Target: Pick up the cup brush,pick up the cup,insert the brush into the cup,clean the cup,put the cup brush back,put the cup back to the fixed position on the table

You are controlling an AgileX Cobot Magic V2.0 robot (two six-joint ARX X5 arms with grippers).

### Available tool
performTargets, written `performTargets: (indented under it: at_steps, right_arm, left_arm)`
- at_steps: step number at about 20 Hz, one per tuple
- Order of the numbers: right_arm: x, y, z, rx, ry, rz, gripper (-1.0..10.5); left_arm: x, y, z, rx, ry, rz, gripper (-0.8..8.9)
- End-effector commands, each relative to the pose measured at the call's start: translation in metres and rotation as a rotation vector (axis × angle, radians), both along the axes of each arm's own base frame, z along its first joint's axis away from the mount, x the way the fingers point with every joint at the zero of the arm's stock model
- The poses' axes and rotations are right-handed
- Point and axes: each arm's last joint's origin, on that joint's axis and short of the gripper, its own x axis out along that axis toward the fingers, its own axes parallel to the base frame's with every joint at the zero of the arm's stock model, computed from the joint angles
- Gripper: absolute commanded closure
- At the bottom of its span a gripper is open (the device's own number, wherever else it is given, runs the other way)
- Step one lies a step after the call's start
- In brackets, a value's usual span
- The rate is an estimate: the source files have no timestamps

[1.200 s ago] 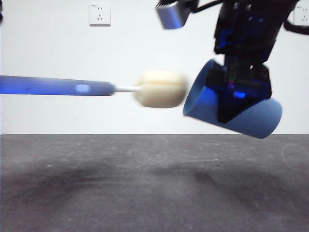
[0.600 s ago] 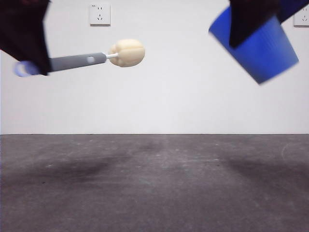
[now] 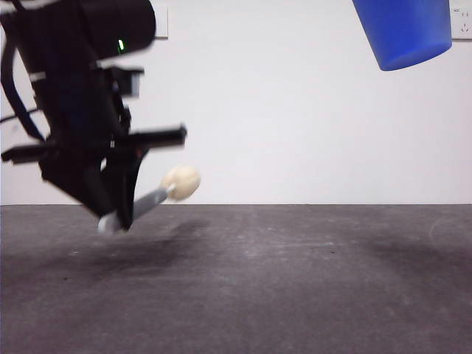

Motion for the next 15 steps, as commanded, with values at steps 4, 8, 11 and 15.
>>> performTargets:
  at_steps: [4, 8, 11, 15]
  right_arm:
    - [0.000, 0.000, 0.001, 0.023, -0.003, -0.004, 9.6]
    - [0.000, 0.000, 0.001, 0.023, -0.003, -0.004, 9.6]
    - [0.000, 0.000, 0.001, 0.024, -0.003, -0.004, 9.6]
    - [0.000, 0.000, 0.001, 0.027, -0.002, -0.005, 9.6]
  left_arm:
    - [0.009, -0.005, -0.023, 0.005, 0.021, 0.070, 8.22]
    - [0.011, -0.005, -0.029, 0.039, 0.021, 0.079, 8.22]
    - [0.011, -0.006, -0.035, 0.052, 0.040, 0.070, 8.22]
    - [0.010, -0.011, -0.039, 0.063, 0.051, 0.053, 8.12]
